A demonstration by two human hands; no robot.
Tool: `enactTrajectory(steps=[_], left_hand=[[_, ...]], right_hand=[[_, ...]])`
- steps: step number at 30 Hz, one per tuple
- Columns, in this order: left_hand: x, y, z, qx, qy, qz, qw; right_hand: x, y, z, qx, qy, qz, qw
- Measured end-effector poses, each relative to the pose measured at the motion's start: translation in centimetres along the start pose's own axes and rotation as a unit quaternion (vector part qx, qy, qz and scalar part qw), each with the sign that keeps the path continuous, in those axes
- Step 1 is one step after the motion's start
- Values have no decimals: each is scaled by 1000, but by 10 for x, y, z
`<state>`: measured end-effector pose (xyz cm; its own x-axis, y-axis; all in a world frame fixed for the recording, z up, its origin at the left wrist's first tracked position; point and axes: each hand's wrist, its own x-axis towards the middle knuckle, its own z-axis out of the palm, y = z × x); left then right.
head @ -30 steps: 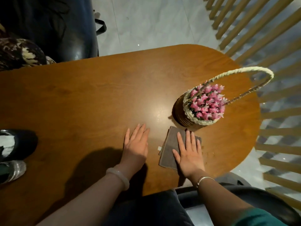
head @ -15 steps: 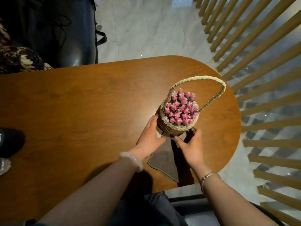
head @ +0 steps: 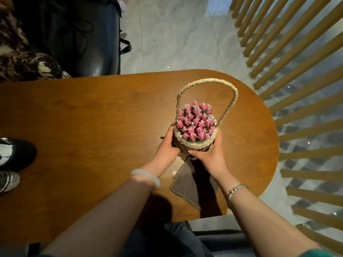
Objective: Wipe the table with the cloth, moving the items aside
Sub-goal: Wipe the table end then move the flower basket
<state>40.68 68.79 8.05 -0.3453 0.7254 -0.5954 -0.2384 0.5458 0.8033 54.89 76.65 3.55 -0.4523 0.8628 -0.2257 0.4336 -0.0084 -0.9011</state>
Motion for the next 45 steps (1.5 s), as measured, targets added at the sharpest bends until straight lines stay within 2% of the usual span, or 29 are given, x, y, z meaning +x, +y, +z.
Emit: enactTrajectory(steps=[4, 9, 14, 17, 25, 33, 41, 45], left_hand=[[-14, 0, -43, -32, 64, 5, 997], [-31, -11, -119, -101, 139, 11, 985], [-58, -30, -192, -121, 210, 28, 970], [-69, -45, -230, -115, 241, 18, 964], [-82, -84, -288, -123, 270, -26, 955], [-79, -91, -301, -135, 243, 0, 961], [-75, -92, -318, -126, 249, 17, 960], [-73, -98, -326, -106, 235, 5, 966]], right_hand=[[1, -28, 44, -7, -32, -18, 999], [-7, -64, 117, 6, -116, -46, 992], [-22, -97, 196, 25, -184, -61, 981], [-30, -110, 235, 30, -196, -63, 978], [-52, -124, 291, 40, -205, -62, 976], [-56, -124, 303, 24, -210, -27, 977], [-57, -133, 318, 33, -233, 0, 972], [-59, -138, 322, 21, -240, 5, 971]])
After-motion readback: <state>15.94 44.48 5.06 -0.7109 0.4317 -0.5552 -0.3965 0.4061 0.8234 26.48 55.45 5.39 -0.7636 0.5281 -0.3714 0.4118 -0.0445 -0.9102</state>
